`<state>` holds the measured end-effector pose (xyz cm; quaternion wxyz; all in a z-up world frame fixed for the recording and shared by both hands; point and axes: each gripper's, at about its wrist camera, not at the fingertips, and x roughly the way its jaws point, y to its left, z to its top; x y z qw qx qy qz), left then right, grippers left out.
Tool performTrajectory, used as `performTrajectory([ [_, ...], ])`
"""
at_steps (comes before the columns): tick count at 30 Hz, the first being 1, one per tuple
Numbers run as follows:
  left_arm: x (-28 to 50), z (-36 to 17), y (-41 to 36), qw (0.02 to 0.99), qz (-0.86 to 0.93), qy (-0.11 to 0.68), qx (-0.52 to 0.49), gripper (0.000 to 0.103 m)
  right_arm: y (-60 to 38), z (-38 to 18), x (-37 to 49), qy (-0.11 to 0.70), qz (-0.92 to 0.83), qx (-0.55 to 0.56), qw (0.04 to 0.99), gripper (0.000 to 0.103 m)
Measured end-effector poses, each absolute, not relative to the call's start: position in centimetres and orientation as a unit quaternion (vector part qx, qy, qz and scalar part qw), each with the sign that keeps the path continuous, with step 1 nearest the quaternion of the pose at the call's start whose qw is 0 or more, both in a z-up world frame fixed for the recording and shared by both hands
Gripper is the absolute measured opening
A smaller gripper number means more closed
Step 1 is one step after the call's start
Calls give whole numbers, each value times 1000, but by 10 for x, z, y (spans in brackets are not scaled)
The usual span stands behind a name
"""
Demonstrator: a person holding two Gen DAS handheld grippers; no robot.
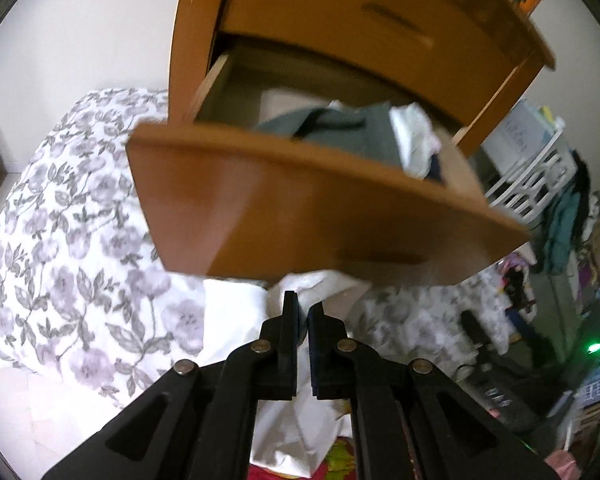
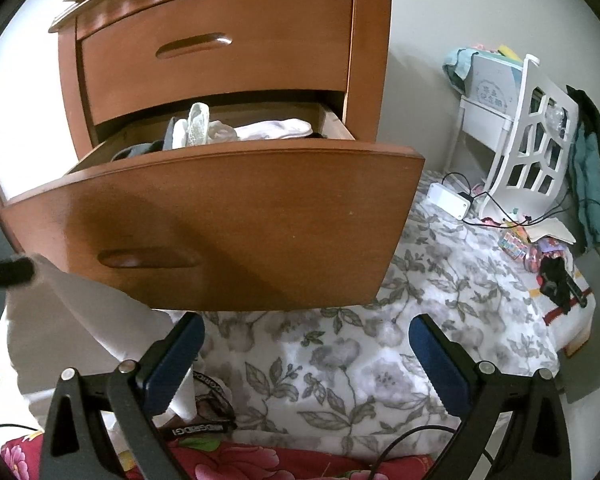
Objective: Take underwear out of drawer
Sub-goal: 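Lower the white towel onto the bedspread beside the pink garment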
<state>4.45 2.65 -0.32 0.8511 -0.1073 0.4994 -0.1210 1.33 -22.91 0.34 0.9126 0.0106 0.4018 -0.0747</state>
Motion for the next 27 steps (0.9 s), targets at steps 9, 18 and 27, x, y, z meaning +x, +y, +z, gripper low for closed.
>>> performTrajectory([
  [9,43,-44,20,833,-91,541,-76,4,-226,2,14,403,-74,4,912,103],
  [18,42,-67,21,820,-68,564,-68,10,-225,2,14,404,-74,1,912,103],
  [27,40,-75,15,810,-79,577,-69,53,-223,1,14,406,-72,-4,911,103],
])
